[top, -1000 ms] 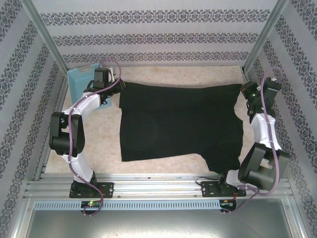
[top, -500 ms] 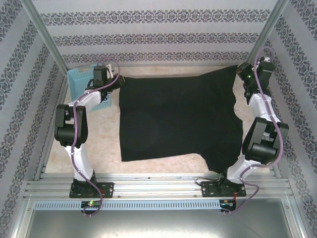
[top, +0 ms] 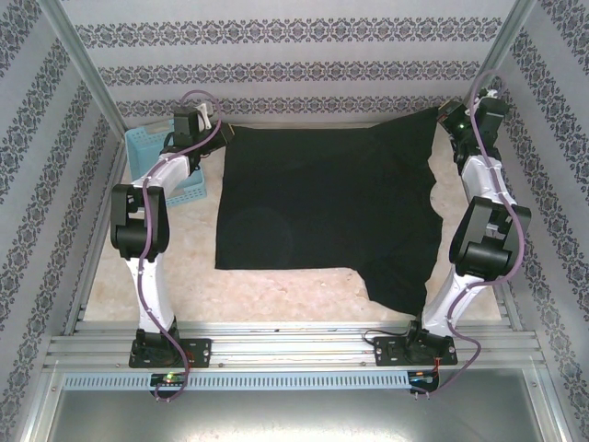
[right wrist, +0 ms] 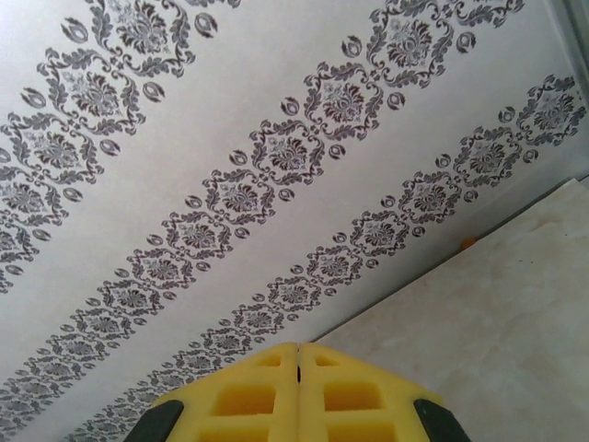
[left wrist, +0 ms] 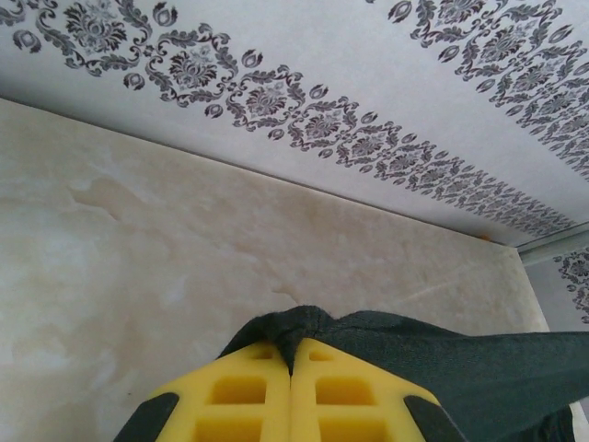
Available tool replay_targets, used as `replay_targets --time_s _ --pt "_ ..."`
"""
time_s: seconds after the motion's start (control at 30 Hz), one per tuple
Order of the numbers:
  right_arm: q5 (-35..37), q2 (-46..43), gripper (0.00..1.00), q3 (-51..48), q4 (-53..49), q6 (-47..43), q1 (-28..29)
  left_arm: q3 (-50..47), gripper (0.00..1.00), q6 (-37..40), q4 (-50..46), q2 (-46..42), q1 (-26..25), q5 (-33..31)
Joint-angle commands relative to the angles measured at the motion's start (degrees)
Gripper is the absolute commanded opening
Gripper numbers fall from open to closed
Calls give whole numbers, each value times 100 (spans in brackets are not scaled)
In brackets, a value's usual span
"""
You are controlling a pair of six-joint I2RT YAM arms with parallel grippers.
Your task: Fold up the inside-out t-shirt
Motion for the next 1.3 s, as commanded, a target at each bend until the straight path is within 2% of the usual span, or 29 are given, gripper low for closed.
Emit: replay_targets --time_s 0.0,0.27,0.5,0.7,0.93,1.07,1.17,1.27 --pt "-86 -435 0 -460 163 -192 42 -101 0 -69 -91 -176 121 95" --pt "-148 -1699 0 -1962 -51 -513 18 -946 0 -83 -202 -691 119 271" --pt "25 -2713 0 -3237 -417 -529 -77 -2176 0 -233 77 -1436 119 66" --pt "344 -3274 0 -3811 -1015 -182 -178 -3311 0 -449 359 -2036 120 -357" --pt "430 -3687 0 -4642 -1375 185 -435 -4516 0 -1057 1123 -2268 100 -390" --pt "422 -3788 0 -4961 -1424 168 -502 -4758 0 -1078 1162 -2234 49 -391" --pt "399 -3776 1 -5037 -1495 185 -504 -4810 7 -1050 1086 -2246 16 -449" --pt "371 -3776 20 -4940 -1666 186 -501 -4749 23 -969 829 -2399 -30 -675"
